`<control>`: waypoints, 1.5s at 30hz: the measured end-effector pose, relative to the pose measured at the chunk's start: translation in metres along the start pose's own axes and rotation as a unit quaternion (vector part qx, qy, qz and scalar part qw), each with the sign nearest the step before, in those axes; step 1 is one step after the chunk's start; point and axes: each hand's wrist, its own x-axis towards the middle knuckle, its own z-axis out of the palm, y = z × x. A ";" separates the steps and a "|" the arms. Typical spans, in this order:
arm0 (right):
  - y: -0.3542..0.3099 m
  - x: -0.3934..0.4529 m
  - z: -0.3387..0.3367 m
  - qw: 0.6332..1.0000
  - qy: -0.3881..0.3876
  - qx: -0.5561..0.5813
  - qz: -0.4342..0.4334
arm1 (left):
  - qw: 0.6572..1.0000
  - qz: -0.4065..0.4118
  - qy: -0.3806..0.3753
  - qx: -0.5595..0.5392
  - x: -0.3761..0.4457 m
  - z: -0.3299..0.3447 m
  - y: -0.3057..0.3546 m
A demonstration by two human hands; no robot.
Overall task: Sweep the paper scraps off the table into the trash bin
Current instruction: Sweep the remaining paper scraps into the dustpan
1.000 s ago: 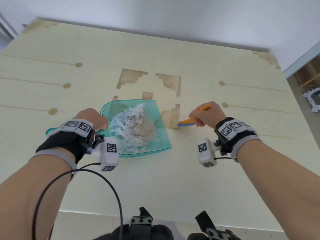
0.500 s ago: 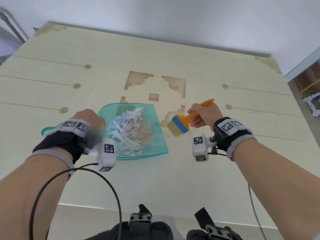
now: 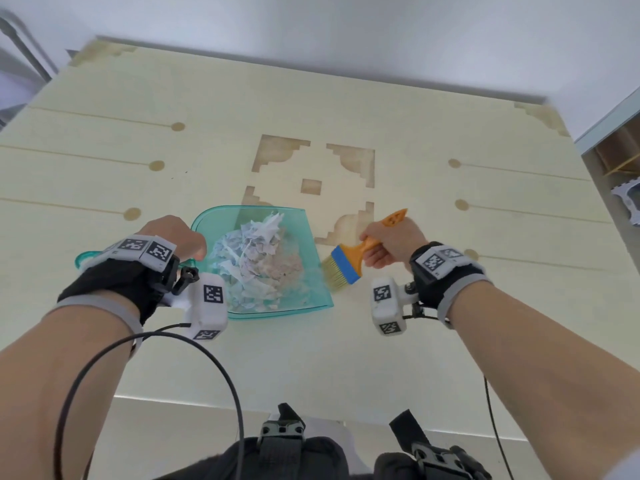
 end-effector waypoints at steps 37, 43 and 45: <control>0.010 -0.013 -0.098 0.960 0.188 -0.080 -0.193 | 0.995 0.050 -0.034 0.077 -0.027 0.024 0.092; 0.030 -0.014 -0.093 0.898 0.247 -0.350 -0.103 | 0.984 0.062 -0.064 0.153 -0.031 0.019 0.108; 0.032 -0.019 -0.060 0.900 0.189 -0.367 -0.138 | 0.977 0.078 -0.071 0.186 -0.034 0.020 0.112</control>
